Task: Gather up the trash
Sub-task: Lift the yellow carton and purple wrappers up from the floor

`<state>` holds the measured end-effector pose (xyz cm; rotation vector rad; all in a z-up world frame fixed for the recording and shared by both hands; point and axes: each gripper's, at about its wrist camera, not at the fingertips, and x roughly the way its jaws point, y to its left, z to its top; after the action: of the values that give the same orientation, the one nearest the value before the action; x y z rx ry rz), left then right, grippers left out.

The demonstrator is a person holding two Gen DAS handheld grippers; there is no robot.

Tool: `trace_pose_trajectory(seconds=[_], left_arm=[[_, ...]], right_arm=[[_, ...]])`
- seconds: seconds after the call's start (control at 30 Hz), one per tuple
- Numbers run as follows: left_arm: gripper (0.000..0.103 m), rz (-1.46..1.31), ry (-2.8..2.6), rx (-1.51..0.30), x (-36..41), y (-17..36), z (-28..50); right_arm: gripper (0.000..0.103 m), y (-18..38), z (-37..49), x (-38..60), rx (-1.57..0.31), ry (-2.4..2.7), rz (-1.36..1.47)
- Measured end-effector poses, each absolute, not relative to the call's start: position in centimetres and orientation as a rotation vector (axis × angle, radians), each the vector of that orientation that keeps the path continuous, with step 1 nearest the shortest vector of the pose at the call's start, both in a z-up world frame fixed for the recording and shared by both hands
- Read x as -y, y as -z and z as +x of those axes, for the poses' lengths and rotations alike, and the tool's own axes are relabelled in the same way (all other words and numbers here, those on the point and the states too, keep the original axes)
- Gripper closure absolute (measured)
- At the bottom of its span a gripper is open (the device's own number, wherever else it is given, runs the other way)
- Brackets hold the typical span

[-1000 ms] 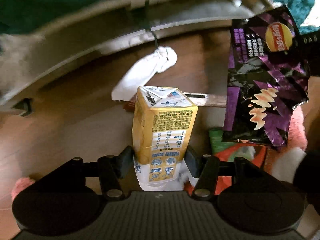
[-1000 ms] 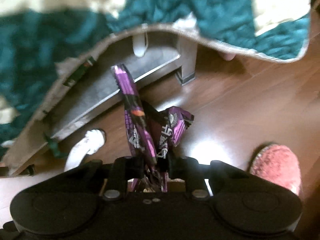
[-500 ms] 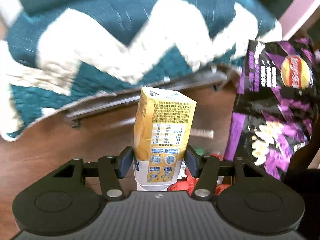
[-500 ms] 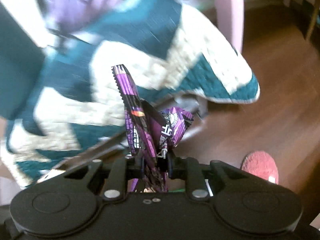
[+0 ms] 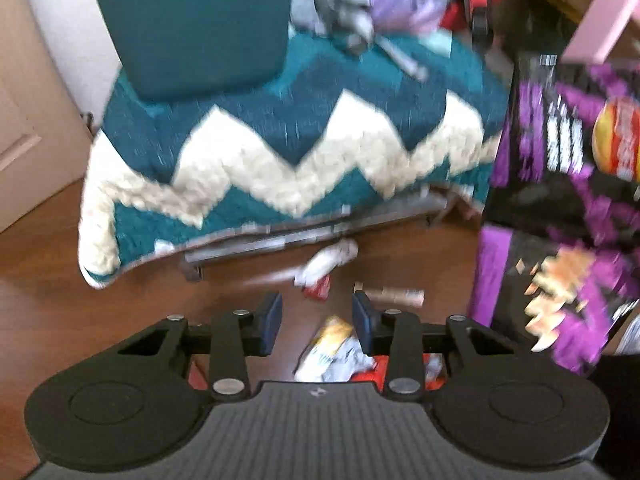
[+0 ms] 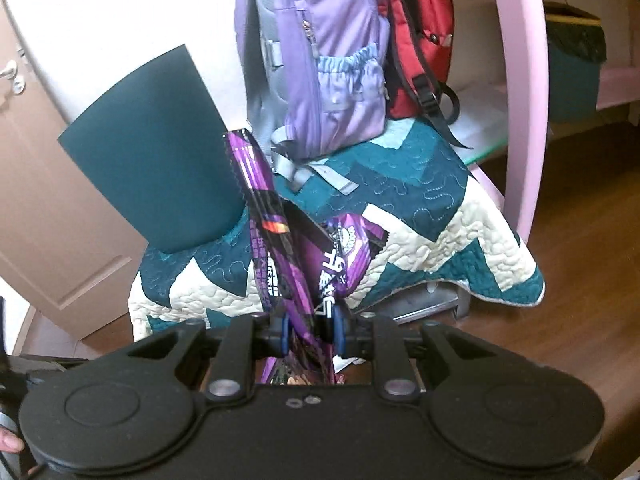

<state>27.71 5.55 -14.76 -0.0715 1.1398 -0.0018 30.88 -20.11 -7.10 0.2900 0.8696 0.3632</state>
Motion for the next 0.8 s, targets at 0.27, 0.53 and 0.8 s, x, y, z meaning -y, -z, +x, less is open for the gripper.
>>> trace_pose_trajectory(seconds=[0.27,0.53,0.8], left_arm=[[0.038,0.058,0.103,-1.318,-3.1,25.8,30.1],[0.036,0.247,0.352,-1.401,-0.8,36.8,33.5],[0.036,0.158,0.379,-1.522,-2.2,46.1,35.8]], right_arm=[[0.084,12.5,32.9,21.0,-0.959,-0.315,0.313],[0.083,19.9,37.3,20.3,-1.065,-0.327,0.28],[0.083,23.3,40.1,19.5,-1.092,-0.31,0.276]])
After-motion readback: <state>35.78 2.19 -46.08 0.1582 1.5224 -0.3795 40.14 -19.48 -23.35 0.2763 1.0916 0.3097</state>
